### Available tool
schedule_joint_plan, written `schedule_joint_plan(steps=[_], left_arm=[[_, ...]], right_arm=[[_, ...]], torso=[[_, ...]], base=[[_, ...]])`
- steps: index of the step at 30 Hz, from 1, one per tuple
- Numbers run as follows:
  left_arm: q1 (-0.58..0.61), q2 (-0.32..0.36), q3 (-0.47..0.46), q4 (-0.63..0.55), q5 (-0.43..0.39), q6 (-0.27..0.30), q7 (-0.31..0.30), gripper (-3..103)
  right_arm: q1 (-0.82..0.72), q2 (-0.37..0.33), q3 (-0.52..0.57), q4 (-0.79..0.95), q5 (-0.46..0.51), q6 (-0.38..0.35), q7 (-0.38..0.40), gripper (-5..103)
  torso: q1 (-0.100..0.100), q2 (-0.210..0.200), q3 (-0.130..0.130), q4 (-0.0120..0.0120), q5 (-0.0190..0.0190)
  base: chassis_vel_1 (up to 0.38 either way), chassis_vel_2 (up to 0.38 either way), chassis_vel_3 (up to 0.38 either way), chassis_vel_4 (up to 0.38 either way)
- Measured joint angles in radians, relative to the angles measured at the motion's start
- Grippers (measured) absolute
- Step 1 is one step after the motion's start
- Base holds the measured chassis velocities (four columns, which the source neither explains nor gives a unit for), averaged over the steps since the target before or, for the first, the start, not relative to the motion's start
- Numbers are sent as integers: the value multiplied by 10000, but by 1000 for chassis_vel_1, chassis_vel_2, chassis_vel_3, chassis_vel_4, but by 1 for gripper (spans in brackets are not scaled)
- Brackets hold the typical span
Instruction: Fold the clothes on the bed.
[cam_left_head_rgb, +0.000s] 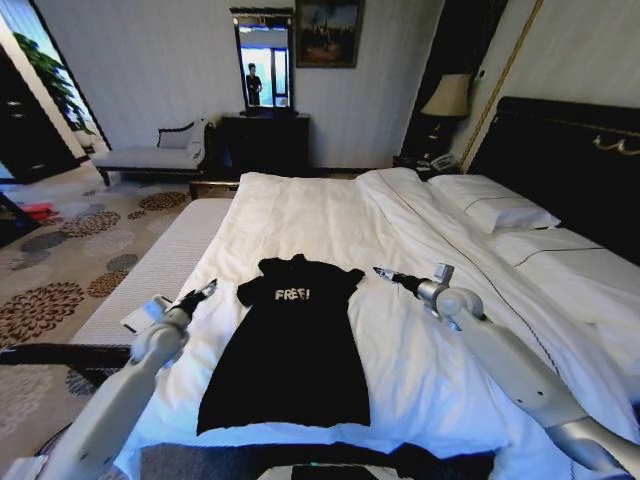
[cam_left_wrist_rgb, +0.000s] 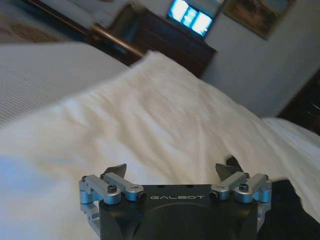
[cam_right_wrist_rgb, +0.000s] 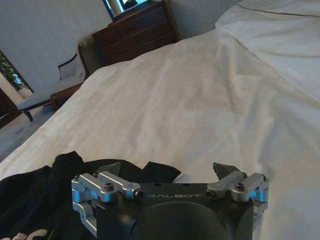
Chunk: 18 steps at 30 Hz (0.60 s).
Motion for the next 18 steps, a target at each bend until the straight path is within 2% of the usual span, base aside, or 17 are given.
schedule_joint_plan(steps=[2,9,13,14,15,18], left_arm=[[-484,-253,579,427,108,22,200,100],[-1053,-633,1351,1261,415,79,327,96],[-1086,-743,1450,1444,421,92,334,76],[-1086,-743,1450,1444,421,92,334,76],[-1093,-786,1411,1487,406,92,360,70],[-1143,-868,1320,1633,398,79,423,64]], right_arm=[[0,16,7,14,30,-28,130,100],[11,30,18,131,133,-111,408,100],[4,-8,83,189,208,-153,545,100],[4,-8,83,189,208,-153,545,100],[-14,-27,107,202,222,-161,569,100],[-68,-66,144,219,231,-168,602,100]], torso=[[-1,0,0,0,0],[-1,0,-1,3,0],[-2,0,-1,5,0],[-2,0,-1,5,0],[-3,2,-2,6,-3],[-4,3,-3,3,-1]], base=[[0,0,0,0],[0,0,0,0],[0,0,0,0],[0,0,0,0],[0,0,0,0],[0,0,0,0]])
